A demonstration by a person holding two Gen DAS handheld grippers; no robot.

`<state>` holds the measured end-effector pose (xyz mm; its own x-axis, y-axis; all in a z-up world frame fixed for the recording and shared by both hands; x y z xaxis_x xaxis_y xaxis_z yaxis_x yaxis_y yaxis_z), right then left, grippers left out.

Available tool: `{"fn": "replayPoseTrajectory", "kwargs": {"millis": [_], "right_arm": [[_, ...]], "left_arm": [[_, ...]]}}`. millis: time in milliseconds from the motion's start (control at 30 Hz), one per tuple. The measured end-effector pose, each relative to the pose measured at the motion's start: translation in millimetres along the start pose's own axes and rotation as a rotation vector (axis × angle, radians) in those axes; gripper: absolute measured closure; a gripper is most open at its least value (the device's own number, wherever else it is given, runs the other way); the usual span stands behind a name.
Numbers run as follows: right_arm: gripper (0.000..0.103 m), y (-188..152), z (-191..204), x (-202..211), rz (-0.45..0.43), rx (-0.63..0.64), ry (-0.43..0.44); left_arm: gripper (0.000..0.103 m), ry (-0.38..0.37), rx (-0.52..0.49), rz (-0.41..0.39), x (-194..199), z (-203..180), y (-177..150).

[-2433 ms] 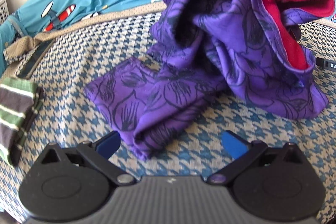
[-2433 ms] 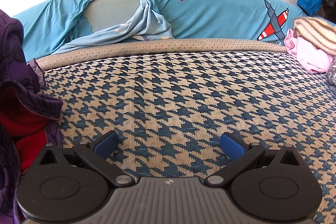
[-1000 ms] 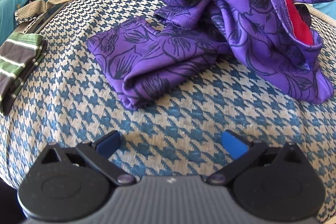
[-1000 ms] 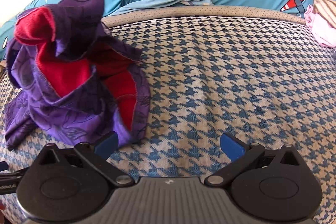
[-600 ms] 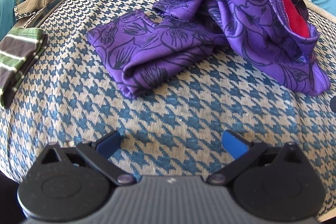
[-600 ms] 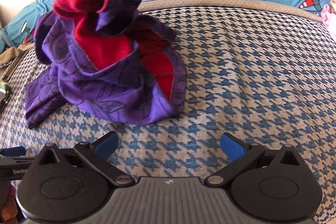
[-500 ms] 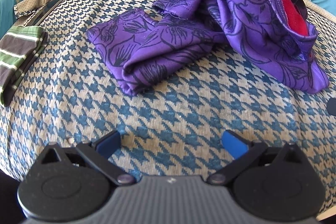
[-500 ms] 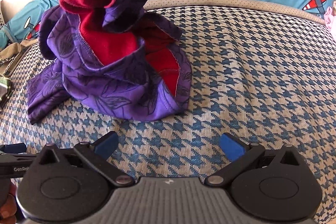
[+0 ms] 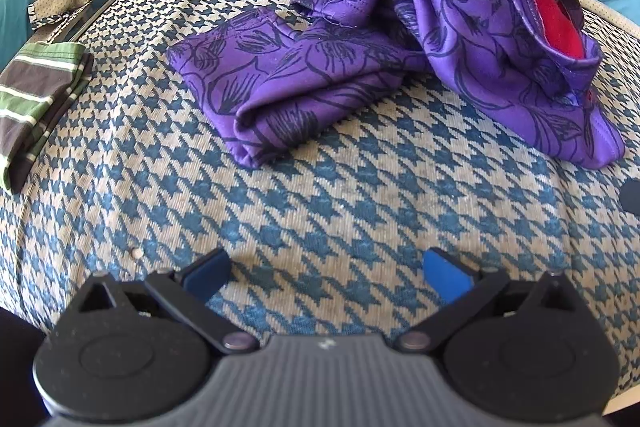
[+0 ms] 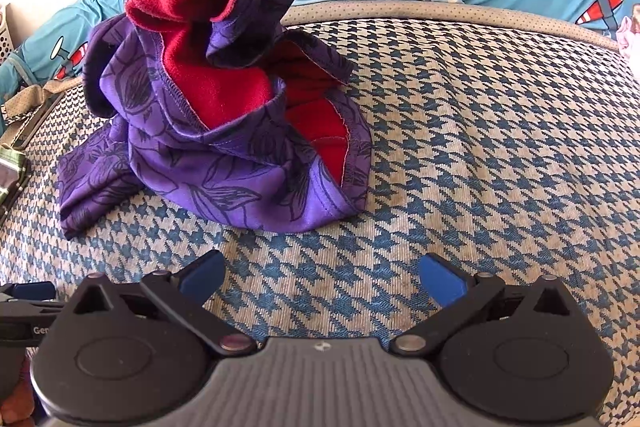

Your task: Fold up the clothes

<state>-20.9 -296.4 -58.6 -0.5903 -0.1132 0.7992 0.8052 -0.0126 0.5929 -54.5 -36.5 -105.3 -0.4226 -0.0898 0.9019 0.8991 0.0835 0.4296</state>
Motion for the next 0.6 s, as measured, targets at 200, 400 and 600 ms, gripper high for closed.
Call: {"fn": "replayPoseTrajectory", "kwargs": {"millis": [200, 400, 600], "right_arm": [[0.0, 2.9, 0.1, -0.9, -0.013, 0.001, 0.0], [0.0, 5.3, -0.6, 2.9, -0.05, -0.026, 0.025], [0.0, 8.0, -3.5, 4.7, -0.066, -0.077, 0.043]], "left_arm": [[0.0, 0.005, 0.0, -0.028, 3.3, -1.2, -1.2], [0.0, 0.031, -0.004, -0.058, 14.4, -1.3, 3.3], [0.0, 0.038, 0.011, -0.109, 32.4, 4.6, 10.1]]}}
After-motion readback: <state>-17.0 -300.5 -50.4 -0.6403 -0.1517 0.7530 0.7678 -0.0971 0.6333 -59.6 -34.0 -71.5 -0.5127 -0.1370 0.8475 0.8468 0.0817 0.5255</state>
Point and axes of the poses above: each gripper's, at about its wrist camera, not at the fingertips, and x roughly against the way its jaws point, z to its left, y to its top, the point moved 4 cm from there along -x, roughly the way its jaws point
